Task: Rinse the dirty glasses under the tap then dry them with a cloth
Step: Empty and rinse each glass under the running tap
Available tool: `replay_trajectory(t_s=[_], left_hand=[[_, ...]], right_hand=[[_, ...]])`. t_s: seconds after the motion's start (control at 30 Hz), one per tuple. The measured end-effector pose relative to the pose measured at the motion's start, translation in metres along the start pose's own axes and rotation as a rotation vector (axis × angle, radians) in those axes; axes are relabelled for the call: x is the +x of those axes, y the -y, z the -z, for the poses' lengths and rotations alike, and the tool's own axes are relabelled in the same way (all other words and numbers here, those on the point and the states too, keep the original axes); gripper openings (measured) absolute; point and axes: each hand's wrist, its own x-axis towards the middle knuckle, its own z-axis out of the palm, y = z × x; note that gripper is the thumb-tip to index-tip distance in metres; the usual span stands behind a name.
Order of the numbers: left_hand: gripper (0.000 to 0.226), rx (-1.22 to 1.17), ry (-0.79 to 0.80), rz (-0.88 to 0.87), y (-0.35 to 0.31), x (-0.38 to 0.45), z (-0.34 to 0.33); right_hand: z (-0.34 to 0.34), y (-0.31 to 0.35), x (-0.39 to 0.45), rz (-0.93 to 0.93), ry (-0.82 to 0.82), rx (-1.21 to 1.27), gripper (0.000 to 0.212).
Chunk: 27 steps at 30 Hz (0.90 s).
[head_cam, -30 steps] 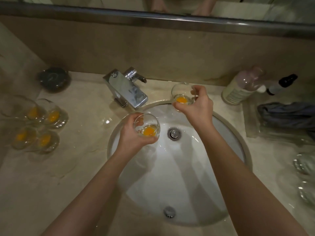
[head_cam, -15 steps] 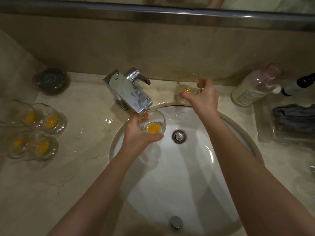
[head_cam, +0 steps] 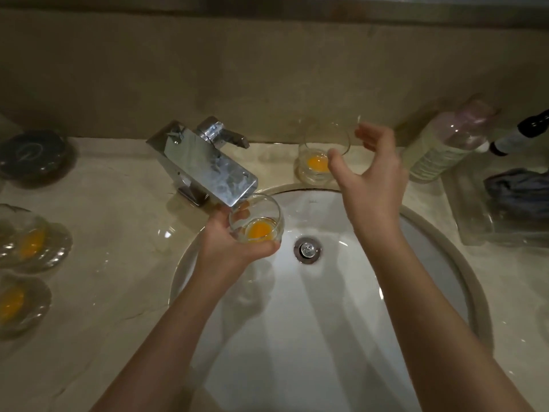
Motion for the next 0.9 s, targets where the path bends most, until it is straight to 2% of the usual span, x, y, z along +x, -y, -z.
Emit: replay_trajectory(t_s=[0.13,0.27,0.43,0.53,0.63,0.7,0.9], left_hand=[[0.077,0.040,-0.001,-0.042,0.011,0.002,0.007],[0.076,0.056,0.018,-0.094,0.015,0.003,0.015],[0.076,0.073,0.023,-0.144,0.016,0.008,0.023],[0.073,0.062,0.014,-0.162,0.015,0.011,0.025],[0.079,0.034,0.014,-0.167,0.016,0.013,0.025],[0.081,0.029,0.019,-0.168,0.015,0.013,0.025],[0.077,0.007,0.007,-0.128,0.014,0.008,0.022]], right_hand=[[-0.009,0.014,-0.014,0.025,0.035,0.099,0.030],[-0.028,0.021,-0.017,-0.030,0.138,0.252,0.024],[-0.055,0.025,-0.011,-0.169,0.340,0.446,0.027],[-0.065,0.031,-0.005,-0.222,0.462,0.492,0.037],[-0.075,0.034,0.000,-0.244,0.572,0.501,0.040],[-0.081,0.034,0.001,-0.205,0.591,0.506,0.039],[-0.095,0.032,0.004,-0.073,0.510,0.467,0.024]])
